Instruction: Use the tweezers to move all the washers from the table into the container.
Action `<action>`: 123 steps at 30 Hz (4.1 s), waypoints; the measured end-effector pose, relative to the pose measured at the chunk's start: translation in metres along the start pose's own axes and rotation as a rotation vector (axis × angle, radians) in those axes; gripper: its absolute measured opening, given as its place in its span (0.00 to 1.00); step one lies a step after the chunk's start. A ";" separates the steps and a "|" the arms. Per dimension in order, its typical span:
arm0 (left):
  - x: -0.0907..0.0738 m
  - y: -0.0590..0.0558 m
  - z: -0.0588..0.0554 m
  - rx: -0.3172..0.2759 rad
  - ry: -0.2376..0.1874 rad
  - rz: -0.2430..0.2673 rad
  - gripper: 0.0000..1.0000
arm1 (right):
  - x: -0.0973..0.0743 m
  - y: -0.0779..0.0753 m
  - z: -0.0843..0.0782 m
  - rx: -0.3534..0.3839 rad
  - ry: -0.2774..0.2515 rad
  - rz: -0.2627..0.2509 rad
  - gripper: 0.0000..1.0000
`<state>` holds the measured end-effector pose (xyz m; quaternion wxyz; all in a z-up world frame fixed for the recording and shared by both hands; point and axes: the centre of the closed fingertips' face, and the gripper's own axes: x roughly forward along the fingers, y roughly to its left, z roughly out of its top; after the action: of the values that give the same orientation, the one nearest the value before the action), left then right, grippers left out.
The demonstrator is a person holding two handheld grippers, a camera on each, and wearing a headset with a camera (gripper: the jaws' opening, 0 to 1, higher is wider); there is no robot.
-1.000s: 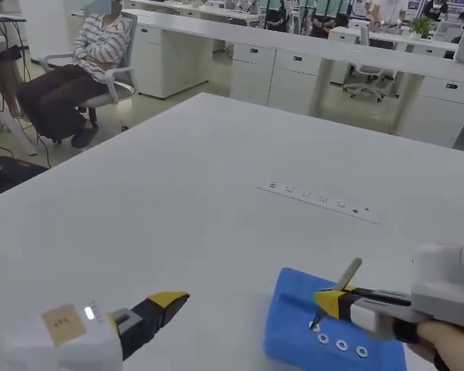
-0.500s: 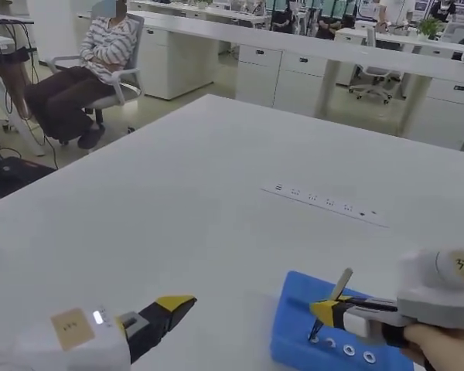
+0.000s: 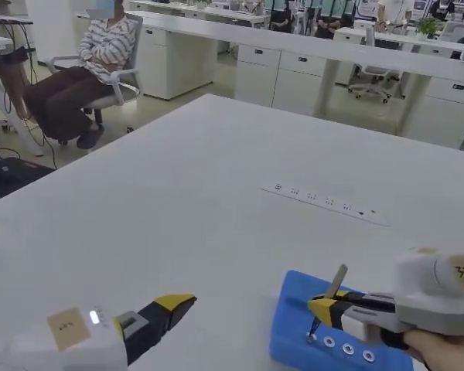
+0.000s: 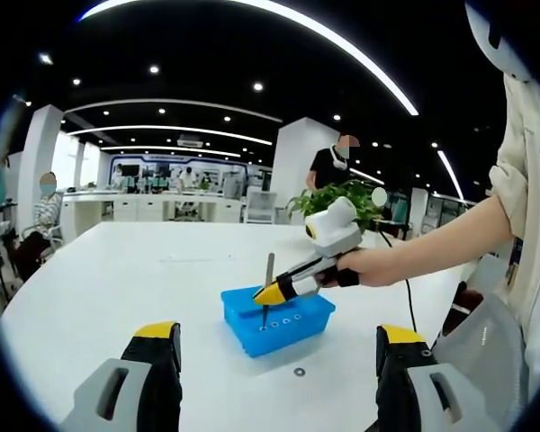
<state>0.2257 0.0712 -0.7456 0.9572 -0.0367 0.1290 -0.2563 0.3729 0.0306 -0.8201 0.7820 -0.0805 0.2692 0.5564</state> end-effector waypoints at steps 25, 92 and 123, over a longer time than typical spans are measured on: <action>0.000 -0.002 -0.001 0.005 0.007 -0.005 0.90 | -0.040 0.045 0.024 -0.043 -0.097 0.043 0.04; 0.001 -0.004 -0.004 0.014 0.027 -0.019 0.90 | -0.027 0.101 -0.062 -0.121 0.007 0.039 0.02; -0.001 -0.001 -0.001 -0.013 0.003 -0.013 0.90 | -0.056 0.076 -0.008 0.081 -0.090 0.049 0.03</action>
<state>0.2243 0.0703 -0.7459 0.9551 -0.0432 0.1317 -0.2617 0.2875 0.0094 -0.7850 0.7821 -0.0172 0.2579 0.5670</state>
